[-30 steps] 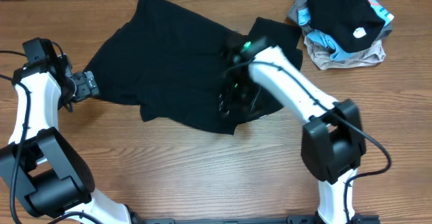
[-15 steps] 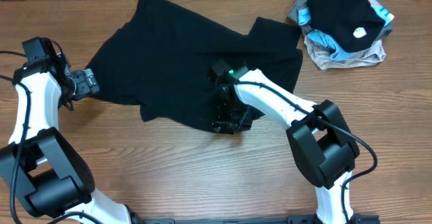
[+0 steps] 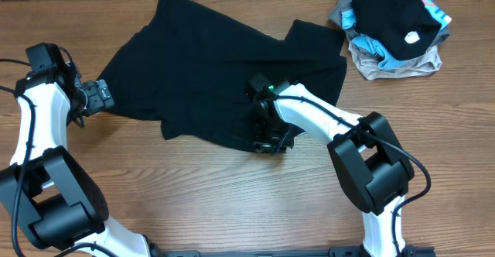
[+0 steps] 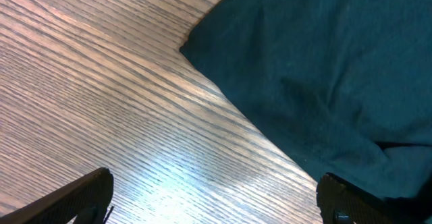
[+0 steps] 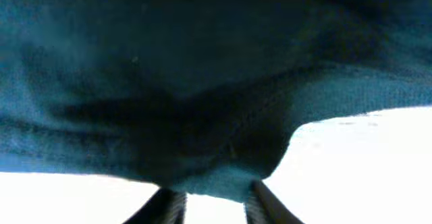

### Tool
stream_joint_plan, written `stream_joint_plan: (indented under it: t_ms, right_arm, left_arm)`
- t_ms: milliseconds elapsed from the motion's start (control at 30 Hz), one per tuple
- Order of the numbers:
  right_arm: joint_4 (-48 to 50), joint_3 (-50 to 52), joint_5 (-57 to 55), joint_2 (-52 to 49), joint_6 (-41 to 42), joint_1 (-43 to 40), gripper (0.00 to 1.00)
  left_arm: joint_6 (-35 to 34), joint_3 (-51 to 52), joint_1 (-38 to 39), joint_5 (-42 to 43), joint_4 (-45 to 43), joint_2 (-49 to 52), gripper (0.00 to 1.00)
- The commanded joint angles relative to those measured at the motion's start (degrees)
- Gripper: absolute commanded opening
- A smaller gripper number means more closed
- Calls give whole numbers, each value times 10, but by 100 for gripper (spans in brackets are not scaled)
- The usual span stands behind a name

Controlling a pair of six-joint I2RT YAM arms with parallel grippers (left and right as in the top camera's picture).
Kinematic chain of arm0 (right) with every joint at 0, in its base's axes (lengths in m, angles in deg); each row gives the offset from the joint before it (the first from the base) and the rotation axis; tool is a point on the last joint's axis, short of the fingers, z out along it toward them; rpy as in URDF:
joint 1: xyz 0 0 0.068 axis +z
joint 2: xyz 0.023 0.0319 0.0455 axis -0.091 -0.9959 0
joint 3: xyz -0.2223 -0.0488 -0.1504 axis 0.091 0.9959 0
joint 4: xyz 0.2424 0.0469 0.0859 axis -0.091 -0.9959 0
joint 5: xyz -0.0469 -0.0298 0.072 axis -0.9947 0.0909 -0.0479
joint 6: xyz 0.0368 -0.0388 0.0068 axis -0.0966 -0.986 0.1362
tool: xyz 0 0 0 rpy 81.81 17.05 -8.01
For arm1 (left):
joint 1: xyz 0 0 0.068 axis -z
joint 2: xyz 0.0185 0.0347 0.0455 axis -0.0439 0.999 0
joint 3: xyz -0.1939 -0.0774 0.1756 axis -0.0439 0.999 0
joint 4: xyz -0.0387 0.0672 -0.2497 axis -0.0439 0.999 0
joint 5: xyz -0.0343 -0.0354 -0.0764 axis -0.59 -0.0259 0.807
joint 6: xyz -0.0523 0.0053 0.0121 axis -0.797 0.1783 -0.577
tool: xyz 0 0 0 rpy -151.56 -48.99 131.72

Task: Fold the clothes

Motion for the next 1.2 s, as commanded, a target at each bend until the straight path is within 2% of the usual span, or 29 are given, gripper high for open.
stream_joint_plan:
  t_ms: [0,200,400,533,667,833,967,1067,1167]
  right_arm:
    - [2,2,1,7,0,-12,4]
    - [-32,-26,-7,32,-1,-47,4]
    - [-105,-62,-12,110,-90,-123,4]
    - [-165,-63,-13,129,-187,-209,4]
    - [-150,-62,-12,129,-237,-262,4]
    - [-100,-63,-12,129,-259,-310,4]
    - [-108,-78,-5,130,-259,-317,34]
    - [-138,-110,26,132,-262,-311,41]
    - [-157,-147,57,141,-267,-286,47]
  left_arm:
    - [3,5,3,-9,0,-6,98]
    - [3,5,3,-10,0,-6,97]
    - [5,5,3,-14,0,-6,95]
    - [5,5,3,-14,0,-6,94]
    - [5,5,3,-14,0,-6,94]
    - [5,5,3,-13,1,-6,93]
    - [5,5,3,-13,12,-6,93]
    - [-7,5,1,15,36,-6,93]
    - [-15,5,-6,88,65,-7,90]
